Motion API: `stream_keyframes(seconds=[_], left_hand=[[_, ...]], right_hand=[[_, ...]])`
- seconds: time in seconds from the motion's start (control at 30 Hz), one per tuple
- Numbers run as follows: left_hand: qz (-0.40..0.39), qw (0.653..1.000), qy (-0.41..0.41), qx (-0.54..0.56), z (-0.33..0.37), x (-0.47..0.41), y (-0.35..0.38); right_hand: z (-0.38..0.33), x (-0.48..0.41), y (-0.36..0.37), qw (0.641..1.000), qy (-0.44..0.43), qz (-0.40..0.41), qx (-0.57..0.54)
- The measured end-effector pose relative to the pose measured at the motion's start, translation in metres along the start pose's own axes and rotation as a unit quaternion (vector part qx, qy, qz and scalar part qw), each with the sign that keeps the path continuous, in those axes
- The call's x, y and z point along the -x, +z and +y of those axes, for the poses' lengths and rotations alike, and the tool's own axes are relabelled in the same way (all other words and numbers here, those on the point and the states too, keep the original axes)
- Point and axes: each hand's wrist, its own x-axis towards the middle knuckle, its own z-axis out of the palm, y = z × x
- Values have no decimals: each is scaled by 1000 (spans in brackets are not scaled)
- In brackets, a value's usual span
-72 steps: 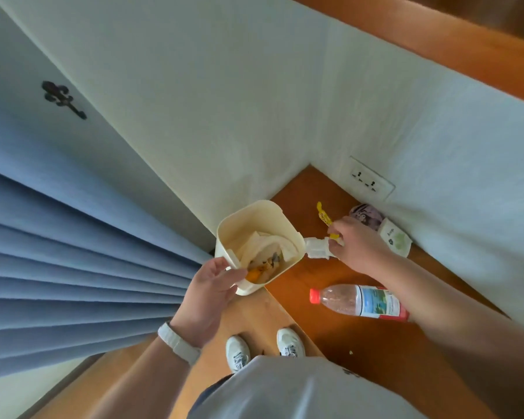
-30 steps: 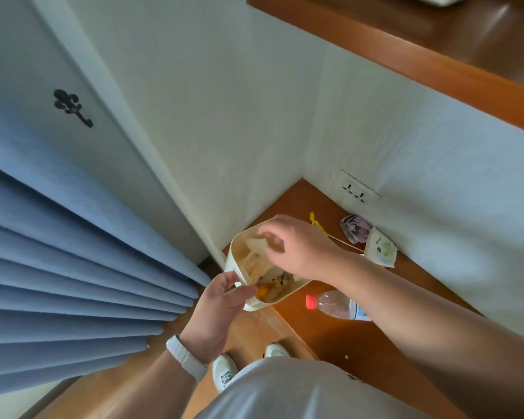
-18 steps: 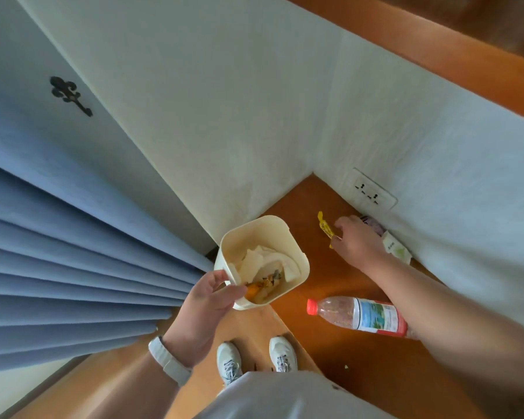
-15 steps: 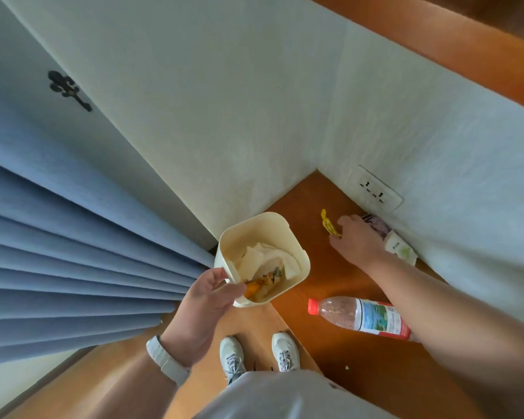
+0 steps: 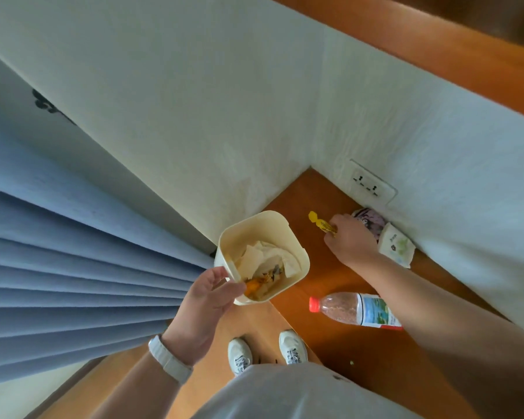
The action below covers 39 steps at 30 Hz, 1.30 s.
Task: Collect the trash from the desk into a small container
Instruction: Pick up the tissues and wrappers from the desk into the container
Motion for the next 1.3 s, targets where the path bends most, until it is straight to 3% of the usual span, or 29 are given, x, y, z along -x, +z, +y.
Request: stream_keyframes(seconds=[0.17,0.3,0.57,0.8,1.03,1.17,1.3], left_hand=[[-14,1000,-4,-11,7,0,1],[-37,999,-7,-20,11,1,5],[-51,998,-6,18,17,7,5],[-64,997,-18,47,11,14,-7],[-61,997,-31,38,7,7,3],[-55,997,-47,27,8,-4,10],[-56,997,-55,24,12,-10,20]], right_hand=[[-31,30,-57,993,-52,60,-91],[-64,49,-97,978,-156,87,-110],[-118,53,-89,953,-295,62,35],[-149,35,-67,932,-344,62,98],[-112,40,-75,955,-273,94,70],[-52,49,-82,986,-116,119,22],[24,56,-74,994,55,78,59]])
